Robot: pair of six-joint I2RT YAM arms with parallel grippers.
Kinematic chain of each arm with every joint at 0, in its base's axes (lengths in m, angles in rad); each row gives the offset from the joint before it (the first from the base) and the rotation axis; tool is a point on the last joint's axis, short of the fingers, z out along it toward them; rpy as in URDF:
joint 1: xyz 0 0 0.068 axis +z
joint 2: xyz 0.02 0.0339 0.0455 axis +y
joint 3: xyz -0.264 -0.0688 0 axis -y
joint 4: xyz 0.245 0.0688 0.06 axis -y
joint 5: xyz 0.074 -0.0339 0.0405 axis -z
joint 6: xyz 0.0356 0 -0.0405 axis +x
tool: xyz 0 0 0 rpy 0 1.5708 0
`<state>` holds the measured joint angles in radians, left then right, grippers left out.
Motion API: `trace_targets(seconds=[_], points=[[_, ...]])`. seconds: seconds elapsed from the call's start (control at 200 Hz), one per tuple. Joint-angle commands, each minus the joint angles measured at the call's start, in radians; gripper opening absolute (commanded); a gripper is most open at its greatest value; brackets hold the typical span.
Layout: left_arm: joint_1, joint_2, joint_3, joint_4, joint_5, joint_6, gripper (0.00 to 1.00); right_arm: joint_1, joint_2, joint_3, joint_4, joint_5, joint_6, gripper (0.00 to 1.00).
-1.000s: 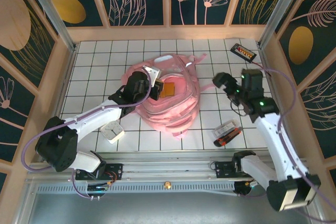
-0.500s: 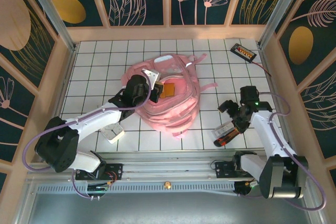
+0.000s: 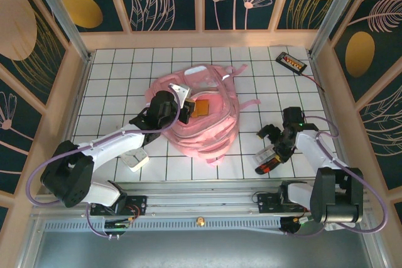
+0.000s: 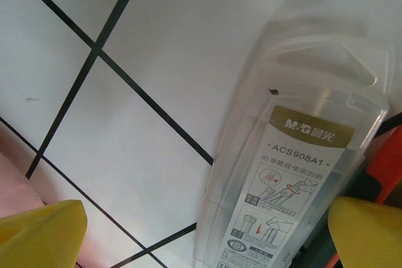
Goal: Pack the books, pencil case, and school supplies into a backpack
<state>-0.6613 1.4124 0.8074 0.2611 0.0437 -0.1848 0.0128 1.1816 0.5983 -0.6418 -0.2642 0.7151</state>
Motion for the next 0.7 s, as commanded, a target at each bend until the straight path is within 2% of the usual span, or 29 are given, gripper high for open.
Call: trace_targets(seconds=[0.0,0.31,0.58,0.696], points=[[-0.003,-0.031,-0.002,0.081,0.005,0.005,0.00,-0.006,0.025,-0.019,0.046,-0.007,0.006,0.99],[-0.003,-0.031,-0.001,0.075,0.007,-0.004,0.00,0.031,0.081,0.024,0.114,-0.017,-0.001,0.99],[-0.003,-0.036,0.002,0.071,0.006,-0.007,0.00,0.171,0.243,0.125,0.078,0.148,-0.040,0.99],[-0.002,-0.039,-0.001,0.068,0.007,-0.004,0.00,0.205,0.268,0.147,0.077,0.198,-0.043,0.94]])
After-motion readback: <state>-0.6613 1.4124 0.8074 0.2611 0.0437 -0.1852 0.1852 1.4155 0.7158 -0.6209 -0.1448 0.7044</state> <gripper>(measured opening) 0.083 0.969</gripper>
